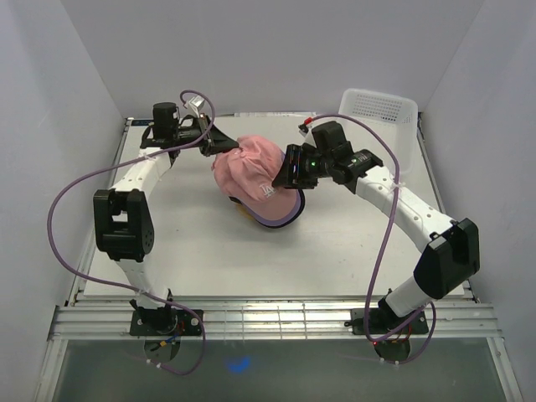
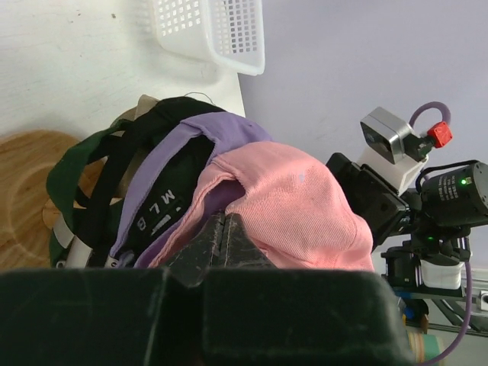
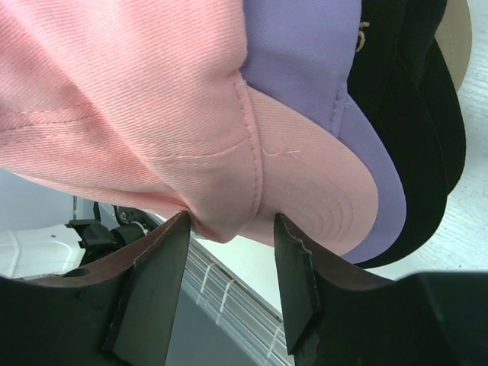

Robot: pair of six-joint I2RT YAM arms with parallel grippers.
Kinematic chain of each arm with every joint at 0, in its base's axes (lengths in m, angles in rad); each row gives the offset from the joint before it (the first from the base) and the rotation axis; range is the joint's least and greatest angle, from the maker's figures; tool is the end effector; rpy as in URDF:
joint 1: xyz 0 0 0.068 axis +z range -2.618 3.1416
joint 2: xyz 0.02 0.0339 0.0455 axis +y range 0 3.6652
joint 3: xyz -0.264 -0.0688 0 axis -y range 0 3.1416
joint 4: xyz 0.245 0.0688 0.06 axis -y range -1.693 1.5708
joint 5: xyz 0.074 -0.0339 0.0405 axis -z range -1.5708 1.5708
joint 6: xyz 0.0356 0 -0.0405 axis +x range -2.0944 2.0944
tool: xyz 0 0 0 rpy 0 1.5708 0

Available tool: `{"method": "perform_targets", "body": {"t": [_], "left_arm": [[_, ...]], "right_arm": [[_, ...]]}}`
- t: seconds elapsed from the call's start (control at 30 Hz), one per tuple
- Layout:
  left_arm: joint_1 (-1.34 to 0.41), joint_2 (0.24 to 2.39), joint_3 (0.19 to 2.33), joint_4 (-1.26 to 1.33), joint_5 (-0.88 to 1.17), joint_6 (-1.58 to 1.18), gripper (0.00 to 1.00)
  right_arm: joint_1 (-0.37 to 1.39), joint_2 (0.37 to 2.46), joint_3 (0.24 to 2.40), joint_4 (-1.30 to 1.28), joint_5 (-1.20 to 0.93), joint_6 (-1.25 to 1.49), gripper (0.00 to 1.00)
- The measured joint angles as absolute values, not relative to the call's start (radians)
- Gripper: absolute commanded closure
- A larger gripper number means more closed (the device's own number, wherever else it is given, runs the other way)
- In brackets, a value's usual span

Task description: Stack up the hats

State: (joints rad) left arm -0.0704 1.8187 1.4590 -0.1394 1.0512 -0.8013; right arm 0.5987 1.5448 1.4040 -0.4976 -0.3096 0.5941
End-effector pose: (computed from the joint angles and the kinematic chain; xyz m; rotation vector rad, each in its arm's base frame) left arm 0.4125 -0.0601 0.2955 -0.0735 2.1765 -1.5988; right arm 0.2837 0.2067 0.3381 -0.1903 2.3541 0.9694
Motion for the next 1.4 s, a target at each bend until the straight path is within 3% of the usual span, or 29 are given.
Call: {"method": "perform_targets", "body": {"t": [0.4,0.6,0.93,1.4], "left_arm": [[-0.083,1.897,1.565,-0.155,1.031,-0.796,1.0],[-0.088,1.897,1.566,-0.15,1.029,-0.793,1.0],[-0.089,1.897,1.571,-0.157,1.021,-0.785,0.98],[-0.097,1.897,1.587,-0.184,0.997,-0.759,1.0]], "right_arm": [[0.595,1.547,1.338,-0.451,-0.268,0.587,0.46],[0.573,1.53,1.323,-0.443,-0.274,0.564,0.4],[0.393,1.486,1.375,-0.324,-0.463,0.554,0.36],[0.351,1.761,1.414,0.073,-0.697,0.833,0.4]]}}
